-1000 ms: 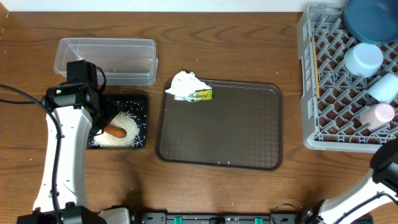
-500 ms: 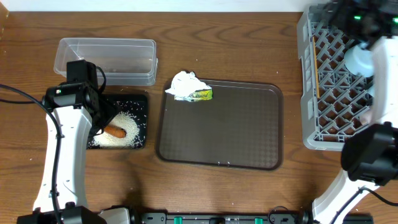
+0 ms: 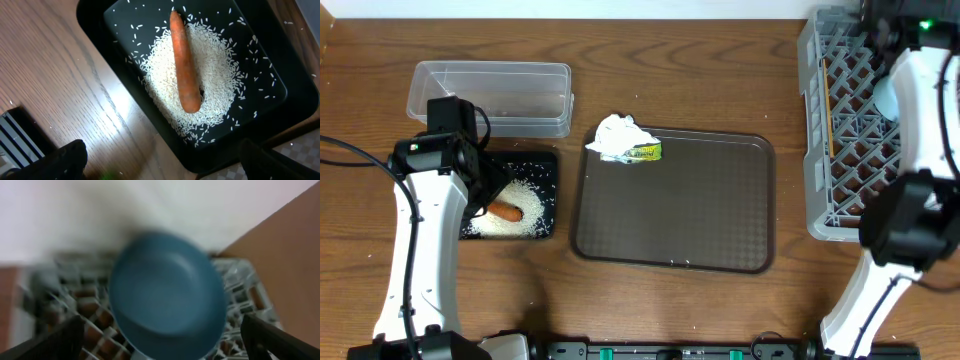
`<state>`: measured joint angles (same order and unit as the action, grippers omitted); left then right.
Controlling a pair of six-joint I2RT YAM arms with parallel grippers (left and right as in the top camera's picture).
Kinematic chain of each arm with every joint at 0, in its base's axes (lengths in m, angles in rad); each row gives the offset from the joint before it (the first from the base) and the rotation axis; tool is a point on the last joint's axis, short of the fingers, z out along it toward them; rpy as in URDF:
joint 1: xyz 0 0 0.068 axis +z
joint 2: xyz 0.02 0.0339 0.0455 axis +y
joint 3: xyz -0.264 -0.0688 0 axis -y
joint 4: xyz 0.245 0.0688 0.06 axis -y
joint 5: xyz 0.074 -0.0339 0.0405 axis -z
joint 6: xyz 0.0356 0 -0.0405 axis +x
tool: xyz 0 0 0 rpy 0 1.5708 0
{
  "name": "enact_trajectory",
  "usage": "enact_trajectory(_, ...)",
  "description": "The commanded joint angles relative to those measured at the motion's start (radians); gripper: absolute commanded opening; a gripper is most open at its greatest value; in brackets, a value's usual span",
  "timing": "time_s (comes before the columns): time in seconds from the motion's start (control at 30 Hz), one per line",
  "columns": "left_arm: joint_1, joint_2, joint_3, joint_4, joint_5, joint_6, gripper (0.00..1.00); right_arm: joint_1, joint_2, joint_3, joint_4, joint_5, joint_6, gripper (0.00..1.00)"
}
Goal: Sort waste into correct bins and load items into the dishwasher rack
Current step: 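Open the right gripper and raise it over the rack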
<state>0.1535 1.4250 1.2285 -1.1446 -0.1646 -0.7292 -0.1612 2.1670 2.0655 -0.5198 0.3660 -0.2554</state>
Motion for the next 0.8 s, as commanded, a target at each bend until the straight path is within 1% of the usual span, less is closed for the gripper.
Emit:
enact_trajectory(0.0, 0.003, 0.000, 0.011, -0.003, -0.020, -0.005, 0.99, -0.026, 0.080, -0.005, 0.005, -0.043, -0.064, 0.99)
enact_trajectory(0.23, 0.003, 0.000, 0.011, -0.003, -0.019, -0.005, 0.99, -0.054, 0.140, -0.005, 0.032, -0.120, -0.056, 0.99)
enact_trajectory(0.3, 0.003, 0.000, 0.011, -0.003, -0.020, -0.005, 0.99, -0.059, 0.153, -0.005, 0.034, -0.120, -0.054, 0.96)
enact_trajectory(0.33, 0.003, 0.000, 0.011, -0.003, -0.020, -0.005, 0.99, -0.061, 0.159, -0.005, 0.032, -0.120, -0.051, 0.92)
enact_trajectory(0.37, 0.003, 0.000, 0.011, -0.003, -0.020, -0.005, 0.99, -0.063, 0.163, -0.005, 0.028, -0.120, -0.050, 0.84)
enact_trajectory(0.4, 0.003, 0.000, 0.011, -0.003, -0.020, -0.005, 0.99, -0.065, 0.164, -0.005, 0.021, -0.120, -0.037, 0.73)
enact_trajectory(0.43, 0.003, 0.000, 0.011, -0.003, -0.019, -0.005, 0.99, -0.068, 0.164, -0.005, 0.018, -0.121, -0.013, 0.58)
enact_trajectory(0.5, 0.003, 0.000, 0.011, -0.003, -0.020, -0.005, 0.99, -0.073, 0.161, -0.005, 0.019, -0.123, 0.047, 0.33)
enact_trajectory(0.53, 0.003, 0.000, 0.011, -0.003, -0.020, -0.005, 0.99, -0.074, 0.161, -0.005, 0.019, -0.136, 0.068, 0.27)
enact_trajectory(0.57, 0.003, 0.000, 0.011, -0.003, -0.020, -0.005, 0.99, -0.076, 0.161, -0.005, 0.019, -0.153, 0.082, 0.25)
enact_trajectory(0.63, 0.003, 0.000, 0.011, -0.003, -0.020, -0.005, 0.99, -0.077, 0.161, -0.005, 0.013, -0.192, 0.087, 0.15)
enact_trajectory(0.77, 0.003, 0.000, 0.011, -0.003, -0.020, -0.005, 0.99, -0.077, 0.154, -0.005, -0.008, -0.236, 0.130, 0.03)
